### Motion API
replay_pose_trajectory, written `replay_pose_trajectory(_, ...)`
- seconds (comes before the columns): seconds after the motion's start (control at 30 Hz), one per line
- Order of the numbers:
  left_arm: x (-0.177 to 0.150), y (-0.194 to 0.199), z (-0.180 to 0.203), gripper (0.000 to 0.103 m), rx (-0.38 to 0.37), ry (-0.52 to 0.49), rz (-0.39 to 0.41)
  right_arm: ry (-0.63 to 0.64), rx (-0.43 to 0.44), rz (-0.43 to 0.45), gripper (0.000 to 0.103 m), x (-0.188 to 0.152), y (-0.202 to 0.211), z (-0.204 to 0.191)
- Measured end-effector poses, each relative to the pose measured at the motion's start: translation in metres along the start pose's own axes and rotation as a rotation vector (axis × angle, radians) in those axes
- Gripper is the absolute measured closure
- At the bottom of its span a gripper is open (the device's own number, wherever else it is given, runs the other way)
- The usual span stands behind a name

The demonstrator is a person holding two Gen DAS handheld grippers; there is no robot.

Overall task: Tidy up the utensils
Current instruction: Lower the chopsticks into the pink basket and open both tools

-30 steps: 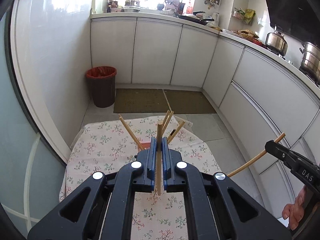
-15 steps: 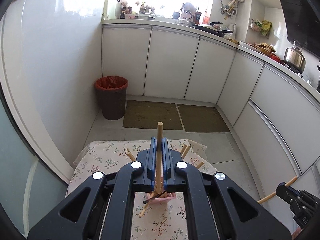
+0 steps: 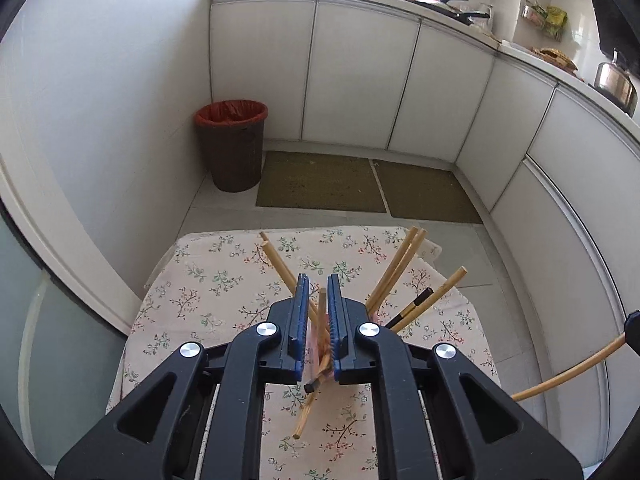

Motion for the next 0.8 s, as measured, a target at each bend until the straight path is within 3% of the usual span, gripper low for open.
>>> replay_pose_trajectory(0.2, 0.013, 0.056, -0.009, 0.076, -0.03, 0.061, 0.148, -0.005, 0.019, 0.065, 0.095, 0.022, 0.002, -0.023)
replay_pose_trajectory(0.37, 0.007, 0.08, -0.025, 0.073, 0.005, 0.114, 0.202, -0.003, 0.025, 0.11, 0.095, 0.043, -0.01, -0.048)
replay_pose_trajectory(0.4, 0.006, 0.081, -0.028, 0.068, 0.009, 0.123, 0.206, 0.004, 0.018, 0.119, 0.095, 0.046, -0.014, -0.053)
replay_pose_trajectory(0.57, 0.002, 0.078, -0.041, 0.068, 0.03, 0.139, 0.194, 0.023, 0.011, 0.139, 0.095, 0.048, -0.04, -0.074)
replay_pose_trajectory(0.8, -0.004, 0.078, -0.056, 0.058, 0.043, 0.158, 0.196, 0.054, -0.002, 0.1, 0.093, 0.021, -0.091, -0.088)
Point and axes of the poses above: each gripper's, at about its wrist camera, not at the fingertips, and y roughly against the way its jaws point, z to its right, x to its top, the point moved 9 cm from there along -y, roughly the way its jaws point, and after that the axes turned 14 degrees about -x, right-handed, at the moved point
